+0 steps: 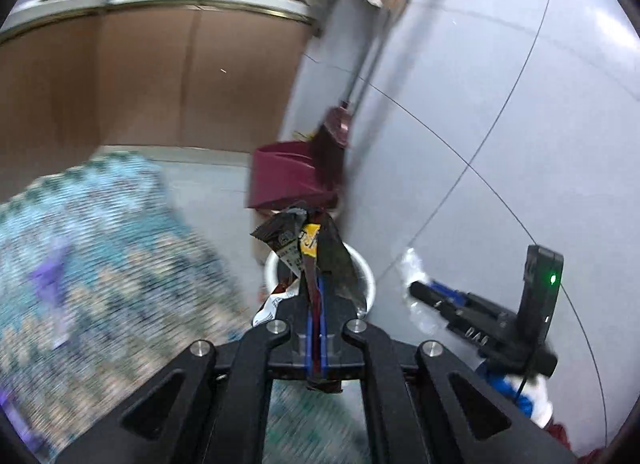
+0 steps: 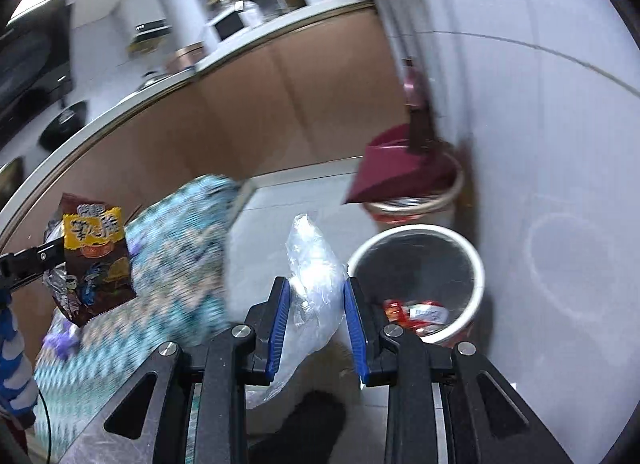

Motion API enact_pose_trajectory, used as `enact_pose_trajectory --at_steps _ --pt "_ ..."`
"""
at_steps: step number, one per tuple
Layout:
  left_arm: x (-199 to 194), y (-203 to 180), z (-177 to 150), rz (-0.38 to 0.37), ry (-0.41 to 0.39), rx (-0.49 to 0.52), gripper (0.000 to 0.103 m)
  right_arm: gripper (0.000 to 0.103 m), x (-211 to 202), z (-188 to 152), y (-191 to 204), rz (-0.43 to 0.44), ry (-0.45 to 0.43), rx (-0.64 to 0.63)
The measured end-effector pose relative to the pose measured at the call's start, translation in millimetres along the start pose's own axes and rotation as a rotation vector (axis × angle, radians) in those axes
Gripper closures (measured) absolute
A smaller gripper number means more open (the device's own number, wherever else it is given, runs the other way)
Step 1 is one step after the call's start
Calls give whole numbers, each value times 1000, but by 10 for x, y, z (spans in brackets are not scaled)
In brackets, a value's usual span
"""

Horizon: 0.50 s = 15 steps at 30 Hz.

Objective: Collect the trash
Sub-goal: 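Carry wrapper and bag to the white bin and open both grippers over it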

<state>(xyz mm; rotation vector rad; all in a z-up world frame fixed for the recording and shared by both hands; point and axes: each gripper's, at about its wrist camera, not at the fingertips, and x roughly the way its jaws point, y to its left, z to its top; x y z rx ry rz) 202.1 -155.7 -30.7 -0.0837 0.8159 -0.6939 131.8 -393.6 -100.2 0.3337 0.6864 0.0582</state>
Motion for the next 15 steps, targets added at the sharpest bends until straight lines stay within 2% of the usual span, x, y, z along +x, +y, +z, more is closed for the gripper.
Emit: enact_pose_trajectory --at_steps 5,9,14,15 --pt "1002 -267 287 -30 76 30 101 77 340 140 -358 -70 3 44" --pt "1659 -323 374 -31 131 18 100 75 638 195 -573 -109 21 54" --pt "2291 -280 402 -26 195 -6 98 72 968 215 -749 -149 51 42" --pt "2369 -268 420 -31 204 -14 98 67 1025 215 -785 -154 54 40"
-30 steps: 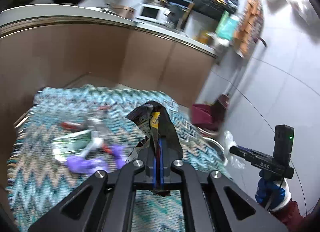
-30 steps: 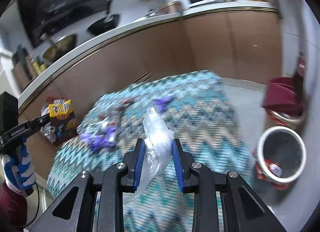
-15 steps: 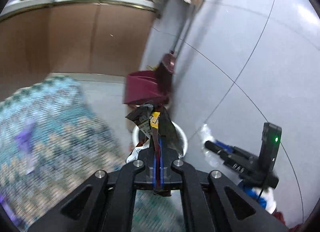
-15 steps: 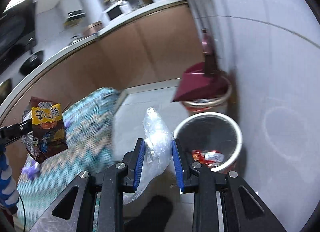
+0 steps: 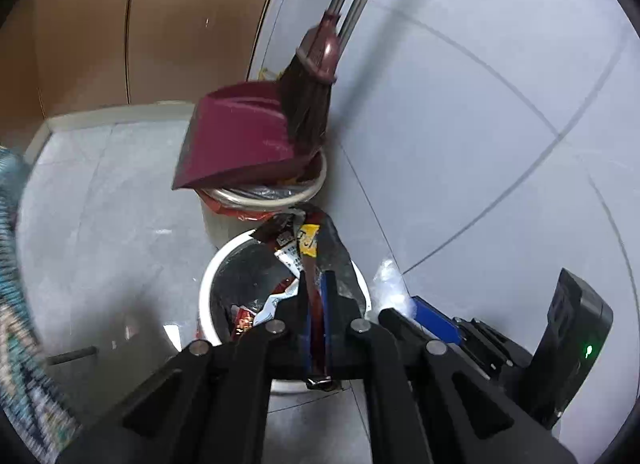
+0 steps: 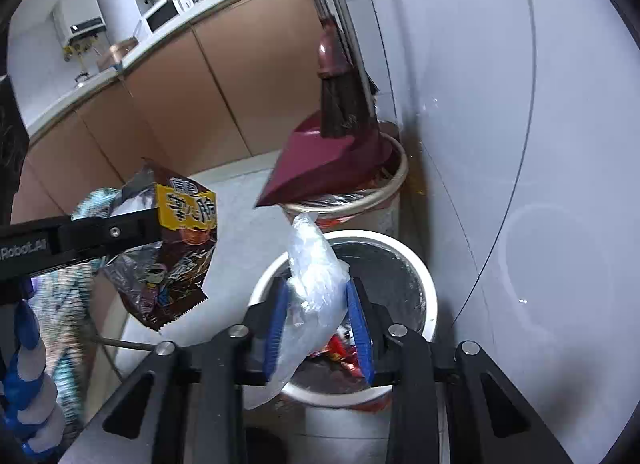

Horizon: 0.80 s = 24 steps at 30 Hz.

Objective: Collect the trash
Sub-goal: 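Carry wrapper and bag to the white bin and open both grippers over it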

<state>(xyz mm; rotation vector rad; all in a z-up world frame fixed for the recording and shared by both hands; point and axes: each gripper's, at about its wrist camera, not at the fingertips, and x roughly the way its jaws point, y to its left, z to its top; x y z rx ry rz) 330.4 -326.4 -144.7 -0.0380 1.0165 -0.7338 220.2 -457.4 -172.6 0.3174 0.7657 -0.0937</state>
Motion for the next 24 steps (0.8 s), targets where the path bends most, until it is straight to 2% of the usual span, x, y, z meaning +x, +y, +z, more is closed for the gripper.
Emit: enact_pose_trajectory --at_steps 1,2,5,10,12,13,14,18,24 --pt "96 12 25 -2 11 -7 98 60 59 1 -27 -10 3 -1" --pt "159 13 42 -2 16 -13 98 58 97 -1 -45 -18 7 -2" --pt "248 72 47 -9 29 -31 98 57 191 -6 -105 -43 27 -2" --pt "281 82 55 -14 41 -47 96 57 99 -75 -117 -70 21 9" --pt "293 73 68 -15 42 -47 87 57 53 -93 -106 -91 14 5" --pt "279 72 66 -15 39 -49 74 57 7 -104 -96 -96 9 5" --pt "250 71 60 -15 31 -51 65 57 -33 -106 -82 -99 5 5" --pt "86 64 29 -28 -4 -56 64 57 -218 -121 -6 -106 -14 -1" --pt "-517 -35 -122 -13 -104 -39 64 56 -550 -140 227 -79 -53 -28"
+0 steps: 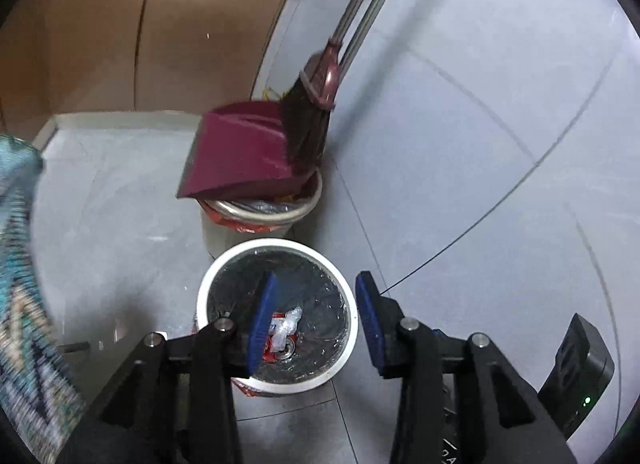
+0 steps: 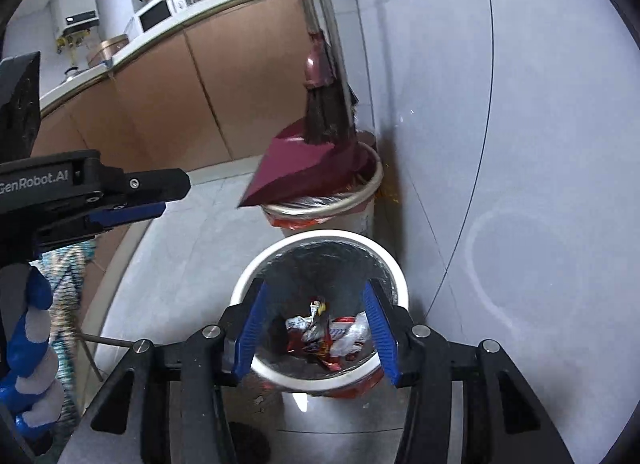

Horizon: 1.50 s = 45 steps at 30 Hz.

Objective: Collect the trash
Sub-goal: 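Carry wrapper and bag to the white bin and open both grippers over it, then move both open grippers back over the table trash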

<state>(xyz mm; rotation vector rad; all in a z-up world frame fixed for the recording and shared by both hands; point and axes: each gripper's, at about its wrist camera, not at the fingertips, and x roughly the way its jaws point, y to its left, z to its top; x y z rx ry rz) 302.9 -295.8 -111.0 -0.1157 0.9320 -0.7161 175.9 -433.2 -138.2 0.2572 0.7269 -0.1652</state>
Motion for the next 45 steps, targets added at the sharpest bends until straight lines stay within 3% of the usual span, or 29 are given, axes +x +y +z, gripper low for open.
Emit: enact_pose_trajectory --at_steps 13,19,23,35,45 --pt "-1779 -120 -522 37 -264 48 64 47 -1123 37 629 48 -139 -96" --pt "-2663 -3 -868 119 -342 72 64 34 -1663 16 1026 116 -195 -159" --pt "-3202 130 -1178 222 -406 89 64 32 -1961 -32 1278 172 -219 -191" --pt "-4329 616 -2104 404 -492 -18 62 32 -2610 -251 1906 335 -269 -296" --pt "-5123 835 -2867 519 -551 -117 62 32 -3068 -520 2101 450 -292 -367"
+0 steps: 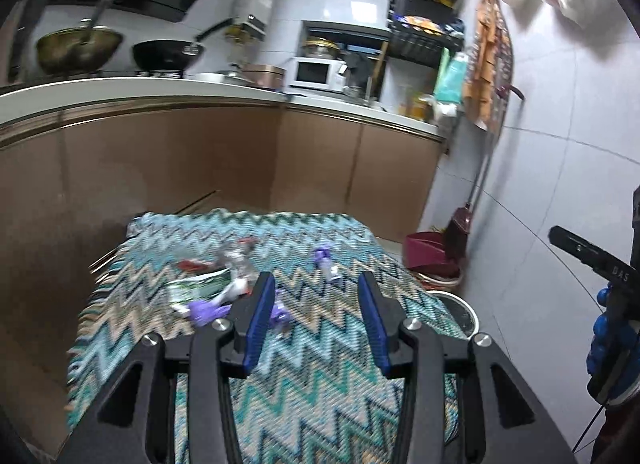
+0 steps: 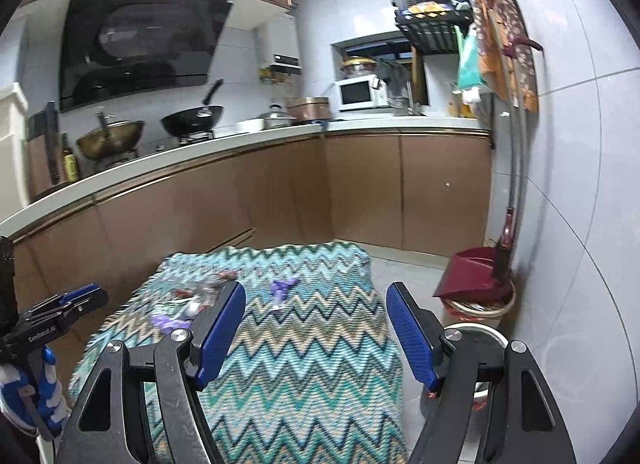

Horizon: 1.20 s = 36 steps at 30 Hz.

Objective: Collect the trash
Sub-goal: 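Move both open grippers back over the table trash, then grasp the green juice carton with the left gripper while the right grasps a purple glove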

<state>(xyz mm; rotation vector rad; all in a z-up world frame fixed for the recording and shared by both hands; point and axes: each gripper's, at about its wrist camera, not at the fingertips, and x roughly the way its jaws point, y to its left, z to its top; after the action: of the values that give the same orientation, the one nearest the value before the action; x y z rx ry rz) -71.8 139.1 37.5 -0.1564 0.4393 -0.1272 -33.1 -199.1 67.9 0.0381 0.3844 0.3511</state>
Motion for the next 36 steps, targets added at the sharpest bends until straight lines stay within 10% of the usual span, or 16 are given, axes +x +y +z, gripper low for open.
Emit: enact_pose_trajectory --at_steps 15,36 --pt "-383 721 -260 117 16 -94 53 32 -63 37 219 114 -7 -30" --pt "1291 1738 -265 22 267 -174 51 32 1602 -216 450 232 251 -51"
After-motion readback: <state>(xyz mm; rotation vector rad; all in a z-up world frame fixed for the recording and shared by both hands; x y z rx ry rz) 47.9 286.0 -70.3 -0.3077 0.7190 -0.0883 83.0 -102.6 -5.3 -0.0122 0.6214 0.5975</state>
